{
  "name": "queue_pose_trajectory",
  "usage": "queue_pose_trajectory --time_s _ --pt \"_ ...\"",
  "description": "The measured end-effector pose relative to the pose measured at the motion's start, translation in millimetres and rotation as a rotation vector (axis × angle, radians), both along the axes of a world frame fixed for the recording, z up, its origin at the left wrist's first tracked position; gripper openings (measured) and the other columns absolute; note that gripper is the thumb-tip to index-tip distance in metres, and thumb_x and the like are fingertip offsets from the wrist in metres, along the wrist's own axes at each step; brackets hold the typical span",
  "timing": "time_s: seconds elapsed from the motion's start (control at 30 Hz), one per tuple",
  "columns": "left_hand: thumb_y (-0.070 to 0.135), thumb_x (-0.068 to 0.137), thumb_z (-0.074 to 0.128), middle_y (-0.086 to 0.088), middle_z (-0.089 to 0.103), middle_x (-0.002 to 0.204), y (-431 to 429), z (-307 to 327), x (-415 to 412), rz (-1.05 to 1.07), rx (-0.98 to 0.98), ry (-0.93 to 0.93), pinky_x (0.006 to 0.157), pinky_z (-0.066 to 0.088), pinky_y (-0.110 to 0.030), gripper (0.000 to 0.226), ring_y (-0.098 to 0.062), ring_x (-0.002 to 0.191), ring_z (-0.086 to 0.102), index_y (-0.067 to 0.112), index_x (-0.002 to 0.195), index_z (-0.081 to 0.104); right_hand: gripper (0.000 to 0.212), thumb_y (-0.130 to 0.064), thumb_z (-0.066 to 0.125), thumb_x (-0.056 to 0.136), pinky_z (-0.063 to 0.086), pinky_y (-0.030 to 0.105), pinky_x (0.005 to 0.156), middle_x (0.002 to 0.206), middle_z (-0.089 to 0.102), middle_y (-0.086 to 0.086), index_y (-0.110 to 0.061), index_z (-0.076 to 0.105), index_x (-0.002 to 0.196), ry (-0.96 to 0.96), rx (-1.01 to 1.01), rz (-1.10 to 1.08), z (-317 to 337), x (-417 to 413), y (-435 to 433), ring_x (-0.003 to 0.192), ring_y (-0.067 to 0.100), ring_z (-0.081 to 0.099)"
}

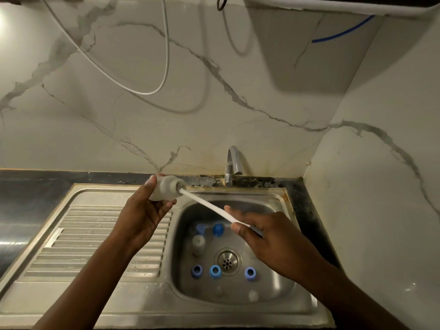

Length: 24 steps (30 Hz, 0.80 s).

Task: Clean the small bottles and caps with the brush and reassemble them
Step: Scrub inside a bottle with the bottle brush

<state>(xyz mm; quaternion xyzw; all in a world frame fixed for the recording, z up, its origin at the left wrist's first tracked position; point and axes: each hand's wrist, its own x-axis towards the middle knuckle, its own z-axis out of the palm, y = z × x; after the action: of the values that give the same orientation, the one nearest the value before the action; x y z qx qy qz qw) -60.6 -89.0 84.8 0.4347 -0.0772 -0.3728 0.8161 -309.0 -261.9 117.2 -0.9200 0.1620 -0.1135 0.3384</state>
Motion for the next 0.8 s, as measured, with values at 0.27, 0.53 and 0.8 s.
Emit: queue_pose_trajectory --time_s 0.27,0.53,0.8 --pt "0.058 0.044 0.102 -0.012 0.067 0.132 -11 -12 -8 -0.047 0.25 -0.331 0.08 0.065 -0.039 0.097 -0.036 0.116 0.071 0.021 0.129 0.07 0.049 -0.045 0.037 0.111 0.057 0.023 0.068 0.088 0.067 -0.008 -0.043 0.03 0.159 0.226 -0.387 0.02 2 6 -6 0.07 0.009 0.064" --pt "0.05 0.068 0.093 -0.012 0.065 0.132 -10 -9 -5 -0.172 0.258 -0.287 0.081 0.063 -0.037 0.074 -0.038 0.118 0.065 0.021 0.133 0.071 0.042 -0.048 0.05 0.106 0.06 0.027 0.062 0.086 0.074 -0.004 -0.048 0.048 0.149 0.207 0.048 0.085 -5 -9 -11 0.069 0.015 0.07" --pt "0.03 0.092 0.07 -0.019 0.063 0.132 -12 -10 -8 -0.158 0.002 0.038 0.069 0.066 -0.03 0.047 -0.028 0.098 0.073 0.015 0.136 0.066 0.036 -0.048 0.057 0.102 0.055 0.046 0.066 0.079 0.069 0.005 -0.069 0.052 0.131 -0.029 0.256 0.02 -25 -10 4 0.062 0.016 0.061"
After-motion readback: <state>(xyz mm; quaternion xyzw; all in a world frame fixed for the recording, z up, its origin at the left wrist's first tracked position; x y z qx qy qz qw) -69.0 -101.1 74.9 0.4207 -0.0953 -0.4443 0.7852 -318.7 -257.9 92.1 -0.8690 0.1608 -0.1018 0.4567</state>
